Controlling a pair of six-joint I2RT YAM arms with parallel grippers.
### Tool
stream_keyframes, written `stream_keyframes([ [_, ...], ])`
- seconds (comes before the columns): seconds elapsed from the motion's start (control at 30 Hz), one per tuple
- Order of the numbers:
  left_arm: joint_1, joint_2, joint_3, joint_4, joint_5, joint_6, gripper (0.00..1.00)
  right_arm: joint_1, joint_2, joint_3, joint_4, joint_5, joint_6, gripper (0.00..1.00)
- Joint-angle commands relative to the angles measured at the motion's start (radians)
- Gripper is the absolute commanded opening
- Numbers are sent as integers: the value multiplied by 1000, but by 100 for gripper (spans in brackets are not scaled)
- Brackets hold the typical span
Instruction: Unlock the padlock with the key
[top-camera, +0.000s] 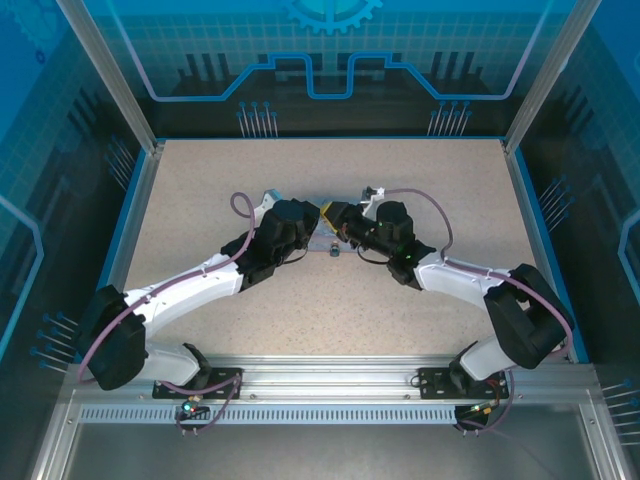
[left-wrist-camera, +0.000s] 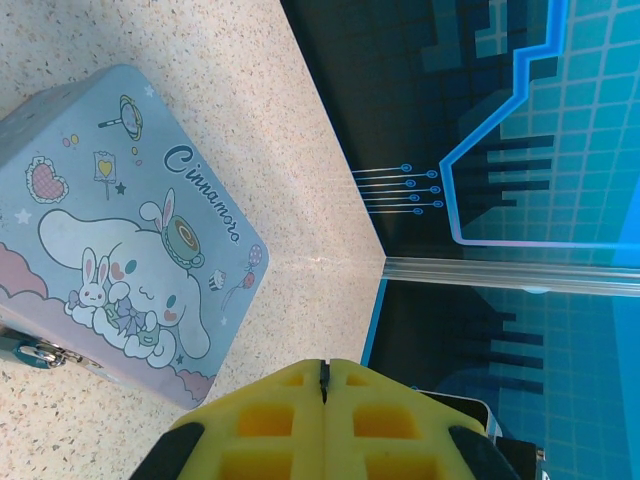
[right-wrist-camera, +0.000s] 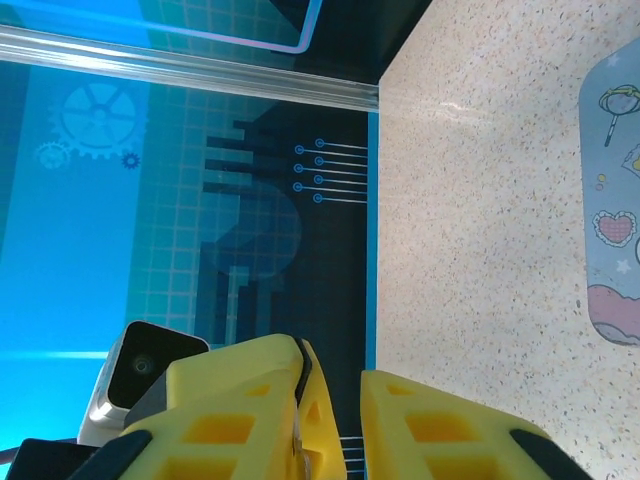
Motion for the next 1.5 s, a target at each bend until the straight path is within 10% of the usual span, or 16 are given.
stream_keyframes([
  [0.0, -8, -21, 31, -20, -37, -3, 0, 13, 12, 27, 46, -15, 4, 18],
  [0.2, -9, -19, 40, -28, -45, 2, 0, 13, 6, 19, 53, -24, 8, 0],
  [0.47, -8, -11, 43, -3, -32, 41, 0, 1, -10, 2, 42, -28, 10, 0],
  [0.63, -2, -26, 38, 14, -7, 101, 45, -31, -22, -5, 22, -47, 5, 0],
  [0.8, 76, -56, 8, 41, 135, 180, 62, -75, -48, -5, -26, -101, -9, 0],
  [1.1, 296, 35, -23, 280, 715, 256, 56, -152, -27, 26, -12, -289, 4, 0],
  [1.47, 270, 97, -34, 399, 807, 213, 41, -154, 17, 57, 55, -311, 48, 0],
])
